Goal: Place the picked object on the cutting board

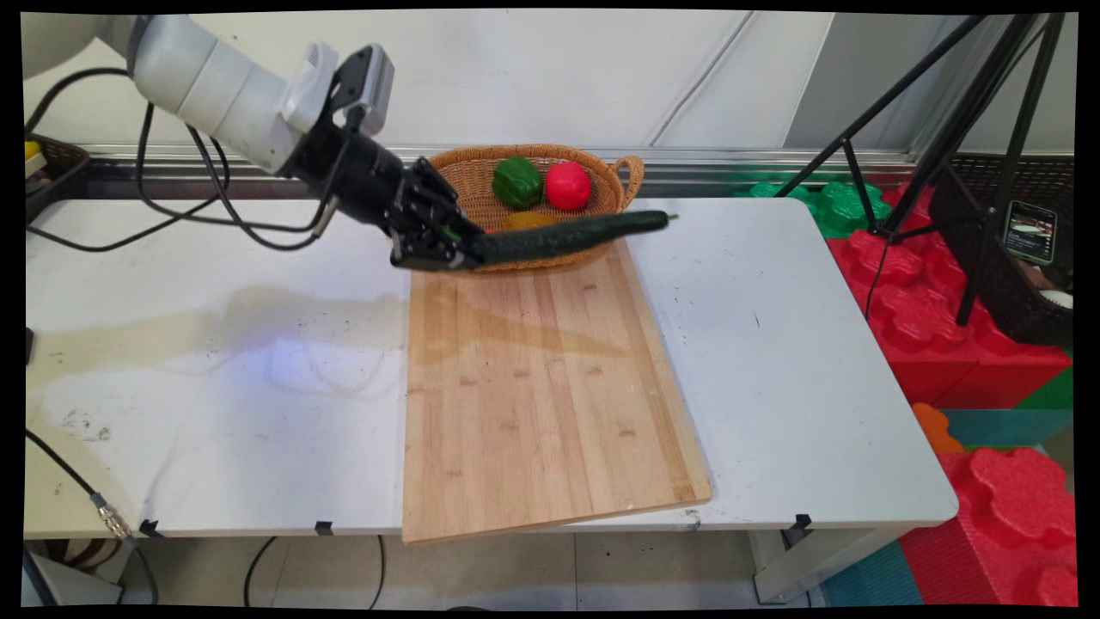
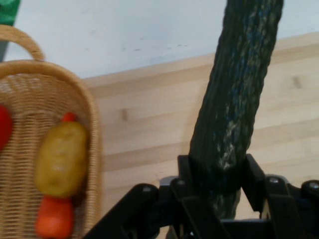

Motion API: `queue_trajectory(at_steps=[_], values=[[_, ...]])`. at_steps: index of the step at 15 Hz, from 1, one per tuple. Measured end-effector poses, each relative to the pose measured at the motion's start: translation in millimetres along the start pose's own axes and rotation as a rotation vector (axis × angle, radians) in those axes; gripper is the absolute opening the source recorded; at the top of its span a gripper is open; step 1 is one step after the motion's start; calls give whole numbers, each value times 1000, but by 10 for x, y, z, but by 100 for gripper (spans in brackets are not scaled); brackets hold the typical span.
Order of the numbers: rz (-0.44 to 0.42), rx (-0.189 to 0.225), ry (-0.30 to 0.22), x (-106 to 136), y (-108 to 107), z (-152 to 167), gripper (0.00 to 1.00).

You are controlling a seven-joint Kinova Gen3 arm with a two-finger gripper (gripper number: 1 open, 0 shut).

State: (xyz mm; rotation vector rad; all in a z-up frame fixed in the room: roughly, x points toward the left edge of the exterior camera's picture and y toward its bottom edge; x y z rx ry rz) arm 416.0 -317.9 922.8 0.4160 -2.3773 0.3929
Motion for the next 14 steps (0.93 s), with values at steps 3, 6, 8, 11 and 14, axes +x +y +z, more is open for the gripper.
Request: queue_trajectory(at_steps=[3, 6, 8, 11, 14], values=[[-34, -38, -15, -24, 153, 141, 0], [-67, -65, -33, -53, 258, 306, 0], [-88, -78, -47, -70, 306, 426, 0], [-123, -92, -78, -93, 362, 668, 0], [-146, -104, -105, -99, 395, 879, 0]])
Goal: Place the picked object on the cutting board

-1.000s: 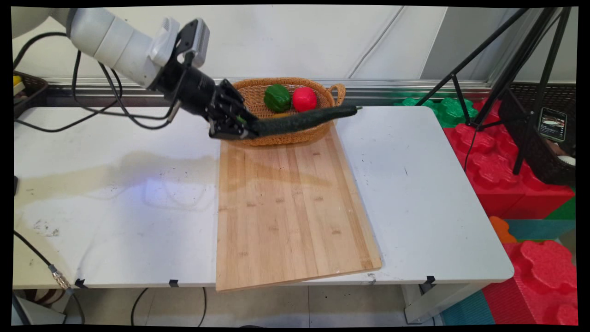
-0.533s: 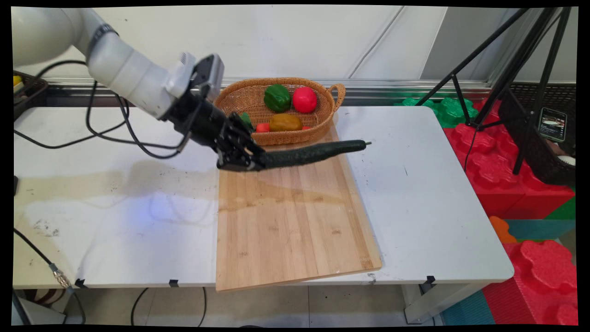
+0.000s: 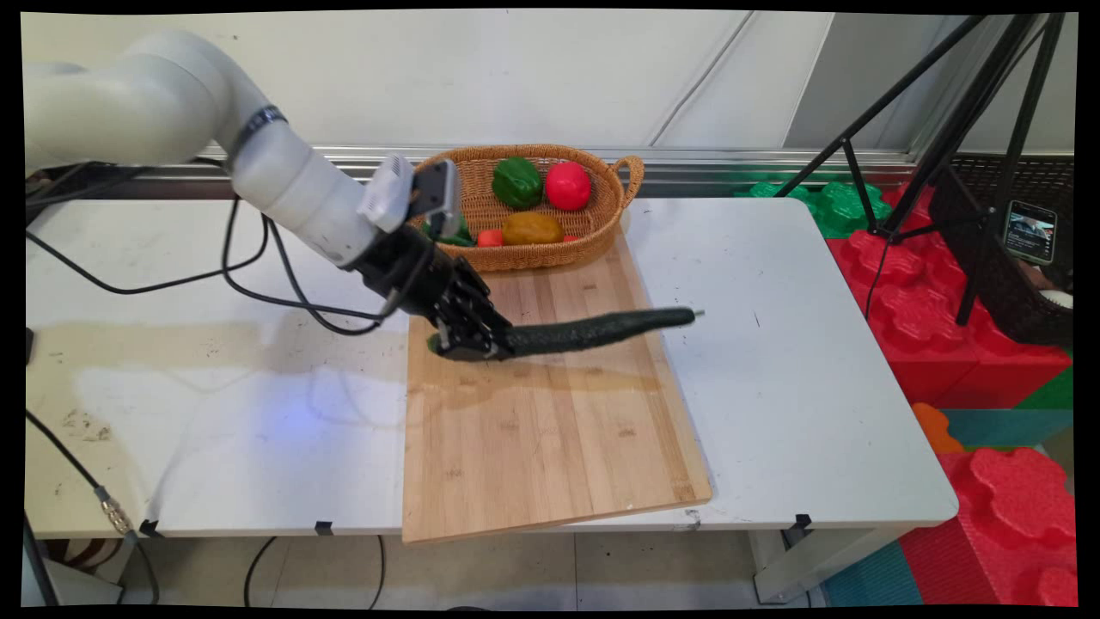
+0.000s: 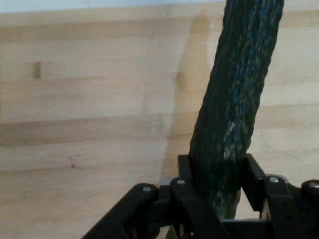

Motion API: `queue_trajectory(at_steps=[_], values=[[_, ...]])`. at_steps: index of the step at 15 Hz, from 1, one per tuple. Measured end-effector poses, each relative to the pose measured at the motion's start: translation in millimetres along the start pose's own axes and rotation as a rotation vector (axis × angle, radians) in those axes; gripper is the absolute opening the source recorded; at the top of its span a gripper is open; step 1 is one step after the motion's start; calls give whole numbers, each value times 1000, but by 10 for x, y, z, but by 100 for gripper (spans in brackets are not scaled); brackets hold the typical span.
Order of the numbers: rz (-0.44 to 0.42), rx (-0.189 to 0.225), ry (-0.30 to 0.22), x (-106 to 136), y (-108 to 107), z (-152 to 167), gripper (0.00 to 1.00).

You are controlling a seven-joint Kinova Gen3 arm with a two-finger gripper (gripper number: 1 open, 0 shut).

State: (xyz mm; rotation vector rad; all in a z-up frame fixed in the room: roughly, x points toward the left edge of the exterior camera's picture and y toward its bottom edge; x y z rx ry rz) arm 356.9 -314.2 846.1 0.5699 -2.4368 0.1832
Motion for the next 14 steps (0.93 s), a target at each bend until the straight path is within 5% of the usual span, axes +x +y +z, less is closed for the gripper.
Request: queue_trajectory(at_steps=[10, 11, 14], values=[[-50, -38, -78, -55, 31, 455, 0], [-55, -39, -82, -66, 33, 484, 100], [-66, -40, -83, -76, 26, 530, 100]])
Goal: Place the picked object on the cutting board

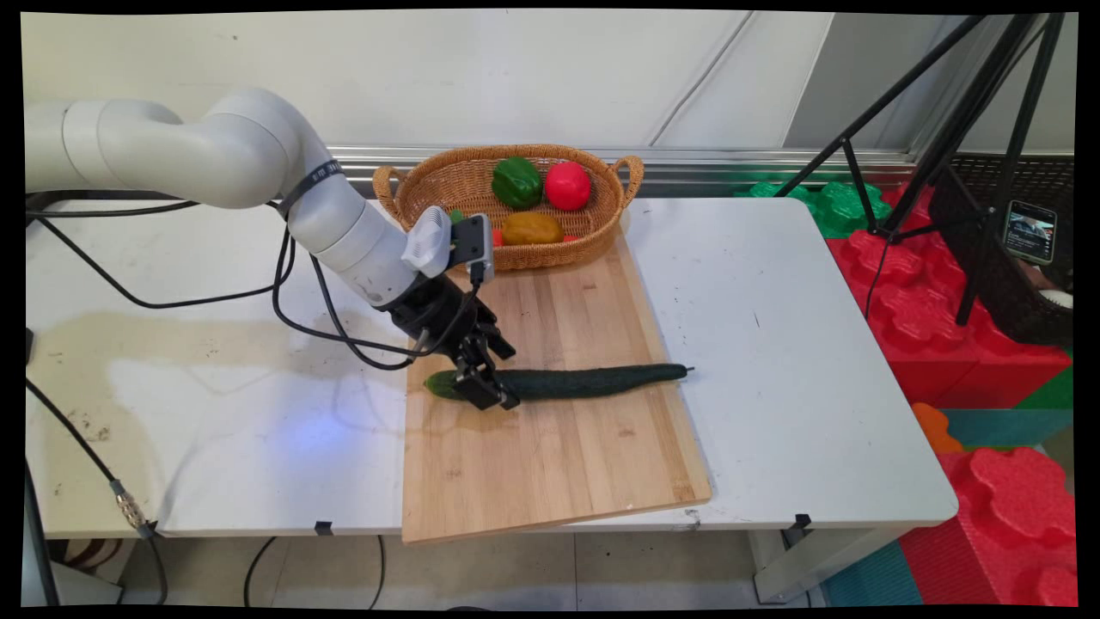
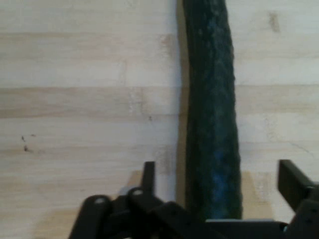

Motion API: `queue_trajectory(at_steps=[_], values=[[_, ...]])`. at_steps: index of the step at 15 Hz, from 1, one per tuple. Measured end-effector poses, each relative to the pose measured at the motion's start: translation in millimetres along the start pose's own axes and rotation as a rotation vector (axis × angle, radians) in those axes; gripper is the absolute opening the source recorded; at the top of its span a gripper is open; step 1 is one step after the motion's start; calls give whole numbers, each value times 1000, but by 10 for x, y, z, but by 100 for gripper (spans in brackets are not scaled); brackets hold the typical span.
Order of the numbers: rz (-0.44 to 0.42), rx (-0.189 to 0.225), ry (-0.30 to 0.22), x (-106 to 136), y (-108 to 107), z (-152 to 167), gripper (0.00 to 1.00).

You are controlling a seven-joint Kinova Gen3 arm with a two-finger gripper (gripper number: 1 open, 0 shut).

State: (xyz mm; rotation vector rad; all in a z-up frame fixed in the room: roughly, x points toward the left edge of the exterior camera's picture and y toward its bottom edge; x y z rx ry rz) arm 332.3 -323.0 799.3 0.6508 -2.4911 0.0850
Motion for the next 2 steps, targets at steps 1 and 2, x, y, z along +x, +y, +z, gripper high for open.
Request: queue_trajectory(at_steps=[1, 2], values=[[-3, 1, 4, 3, -5, 0, 100], [-6, 4, 10, 6, -12, -13, 100]])
